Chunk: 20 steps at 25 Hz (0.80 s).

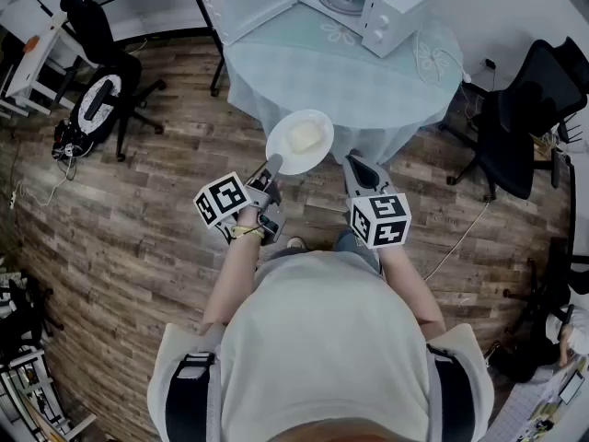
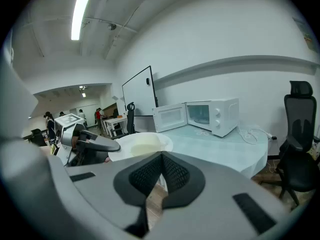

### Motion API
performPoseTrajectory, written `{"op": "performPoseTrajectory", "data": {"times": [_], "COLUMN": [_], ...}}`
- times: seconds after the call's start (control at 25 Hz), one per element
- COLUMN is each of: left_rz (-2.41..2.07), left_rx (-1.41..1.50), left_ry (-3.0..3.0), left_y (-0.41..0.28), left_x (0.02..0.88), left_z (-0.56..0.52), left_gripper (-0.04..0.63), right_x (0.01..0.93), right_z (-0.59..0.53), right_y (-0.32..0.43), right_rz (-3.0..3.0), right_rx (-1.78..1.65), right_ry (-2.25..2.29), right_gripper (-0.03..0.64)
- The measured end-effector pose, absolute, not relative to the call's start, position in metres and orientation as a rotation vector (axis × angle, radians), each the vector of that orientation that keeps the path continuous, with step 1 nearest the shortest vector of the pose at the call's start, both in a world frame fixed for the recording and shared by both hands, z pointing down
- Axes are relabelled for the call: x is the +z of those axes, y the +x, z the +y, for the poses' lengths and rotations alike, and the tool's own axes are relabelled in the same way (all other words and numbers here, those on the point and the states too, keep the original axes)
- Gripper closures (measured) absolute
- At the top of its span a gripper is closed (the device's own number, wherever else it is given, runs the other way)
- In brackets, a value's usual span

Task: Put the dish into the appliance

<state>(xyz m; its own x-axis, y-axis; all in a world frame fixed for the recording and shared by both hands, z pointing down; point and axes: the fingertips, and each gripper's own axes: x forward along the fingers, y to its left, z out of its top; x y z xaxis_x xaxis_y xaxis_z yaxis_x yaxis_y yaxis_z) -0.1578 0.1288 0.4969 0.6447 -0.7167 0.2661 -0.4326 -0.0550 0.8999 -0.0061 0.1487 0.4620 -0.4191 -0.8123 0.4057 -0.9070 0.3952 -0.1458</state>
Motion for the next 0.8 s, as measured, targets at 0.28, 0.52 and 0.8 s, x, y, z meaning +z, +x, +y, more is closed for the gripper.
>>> {"op": "performPoseTrajectory", "data": {"times": [0.28,0.52,0.8], "left_rz": [-0.915,-0.893,-0.859], "left_rx": [-0.311,-0.303,-0.299], "left_ry": [1.666,1.674,1.677], "left_y": [-0.169,-0.171,-0.178], "left_x": [0.500,0.501,0.501], "left_z": [0.143,0.146,0.146], "left_gripper": [0.551,0.551,0.551], "right_x": [0.464,0.467,0.466], "right_z": [0.163,0.170,0.172], "right_y": [-0.023,-0.028,-0.038], "right_rz": [-2.375,-2.360,-2.363], "right_rx": [0.506,0.516,0.526], "right_ry": [1.507,1.531,1.584], "right_gripper": [0.612,0.612,0.612]}}
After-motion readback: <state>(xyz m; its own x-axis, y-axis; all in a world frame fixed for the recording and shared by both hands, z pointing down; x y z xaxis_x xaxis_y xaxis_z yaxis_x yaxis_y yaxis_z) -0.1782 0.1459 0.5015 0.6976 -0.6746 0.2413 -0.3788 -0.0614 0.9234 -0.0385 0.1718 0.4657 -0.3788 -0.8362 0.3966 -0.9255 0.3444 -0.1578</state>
